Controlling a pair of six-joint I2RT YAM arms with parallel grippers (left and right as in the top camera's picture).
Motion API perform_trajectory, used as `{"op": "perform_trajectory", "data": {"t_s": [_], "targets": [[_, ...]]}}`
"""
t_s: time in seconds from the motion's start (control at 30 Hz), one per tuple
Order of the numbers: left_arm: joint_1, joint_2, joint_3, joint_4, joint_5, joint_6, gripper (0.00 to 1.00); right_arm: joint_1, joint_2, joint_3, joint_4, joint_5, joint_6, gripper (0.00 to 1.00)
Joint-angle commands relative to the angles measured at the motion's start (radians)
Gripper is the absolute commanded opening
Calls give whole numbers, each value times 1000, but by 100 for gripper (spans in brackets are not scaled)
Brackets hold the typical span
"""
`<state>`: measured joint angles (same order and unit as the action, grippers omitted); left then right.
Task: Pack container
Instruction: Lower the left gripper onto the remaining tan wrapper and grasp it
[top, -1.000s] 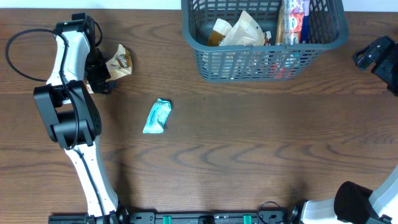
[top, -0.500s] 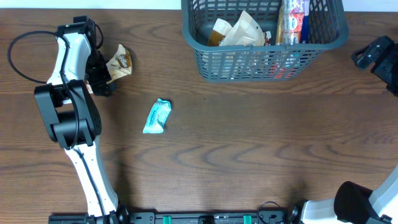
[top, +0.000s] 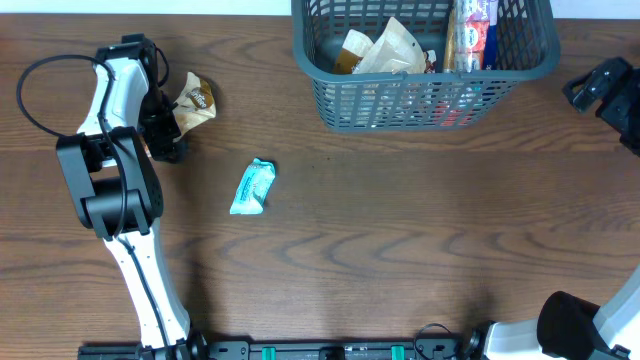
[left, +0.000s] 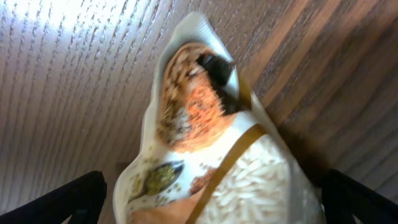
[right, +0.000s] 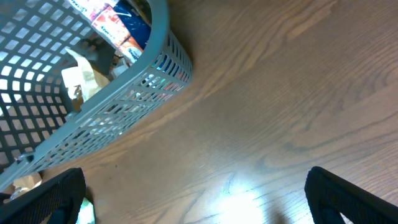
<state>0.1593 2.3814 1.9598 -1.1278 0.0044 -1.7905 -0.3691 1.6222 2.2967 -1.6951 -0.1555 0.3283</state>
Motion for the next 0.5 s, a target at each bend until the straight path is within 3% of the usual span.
{"op": "perform_trajectory", "data": {"t_s": [0.0, 0.1, 0.2, 0.3, 0.4, 0.47], "targets": [[3, 13, -21, -12, -17, 5, 99, -3, 1, -3, -3, -10, -16, 99], [3, 13, -21, -7, -16, 5, 99, -3, 1, -3, -3, -10, -16, 99], [3, 13, -21, -4, -16, 5, 73, -3, 1, -3, -3, -10, -16, 99], [3, 13, -21, -4, -16, 5, 58, -3, 1, -3, -3, -11, -16, 99], [3, 13, -21, -5, -15, 5, 6, -3, 1, -3, -3, -11, -16, 99], [3, 13, -21, -4, -13, 5, 6, -3, 1, -3, -3, -11, -16, 99]]}}
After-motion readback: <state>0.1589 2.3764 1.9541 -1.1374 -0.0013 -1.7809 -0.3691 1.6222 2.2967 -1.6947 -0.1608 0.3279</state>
